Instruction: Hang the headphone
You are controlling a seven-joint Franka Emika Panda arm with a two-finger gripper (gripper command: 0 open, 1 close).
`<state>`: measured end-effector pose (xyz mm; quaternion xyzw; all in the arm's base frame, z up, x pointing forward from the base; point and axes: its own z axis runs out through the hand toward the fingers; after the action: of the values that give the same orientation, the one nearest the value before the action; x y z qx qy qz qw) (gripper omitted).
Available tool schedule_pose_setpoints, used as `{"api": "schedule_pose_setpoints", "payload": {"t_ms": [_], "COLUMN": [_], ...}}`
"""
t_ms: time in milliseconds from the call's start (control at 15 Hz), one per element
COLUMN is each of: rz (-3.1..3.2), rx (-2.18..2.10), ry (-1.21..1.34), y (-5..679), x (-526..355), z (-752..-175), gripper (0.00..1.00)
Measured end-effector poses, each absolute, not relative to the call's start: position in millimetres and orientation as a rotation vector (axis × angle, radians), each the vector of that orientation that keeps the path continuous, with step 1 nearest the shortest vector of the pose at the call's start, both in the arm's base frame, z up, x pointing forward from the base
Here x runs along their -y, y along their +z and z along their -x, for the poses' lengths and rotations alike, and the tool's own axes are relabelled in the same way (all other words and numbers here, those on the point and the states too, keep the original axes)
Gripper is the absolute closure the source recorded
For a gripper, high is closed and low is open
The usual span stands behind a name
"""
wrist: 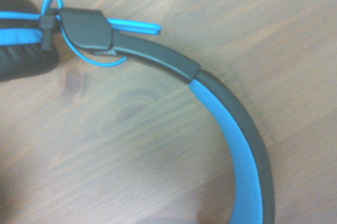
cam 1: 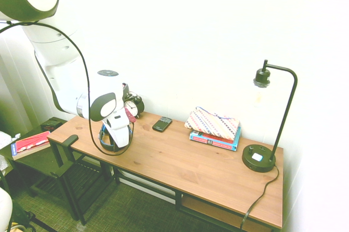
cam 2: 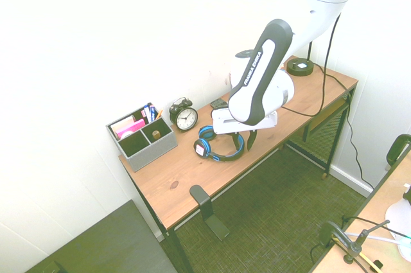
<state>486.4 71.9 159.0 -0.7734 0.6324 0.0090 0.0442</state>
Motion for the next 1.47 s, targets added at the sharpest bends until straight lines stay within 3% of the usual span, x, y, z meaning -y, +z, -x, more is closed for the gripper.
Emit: {"api": "schedule_pose_setpoints", "payload": {"t_ms": [600, 1067, 1467], "rz": [2.381, 2.595, 2.751], "rx": [-1.852, -1.467, -1.269], "ry": [-0.019, 0.030, 0.032], "y": [184.4, 255.8, 221.1], "x": [-83.4, -187.9, -245.9], "z": [-459.2, -350.9, -311.9], "gripper": [1.00, 1.00, 1.00]}}
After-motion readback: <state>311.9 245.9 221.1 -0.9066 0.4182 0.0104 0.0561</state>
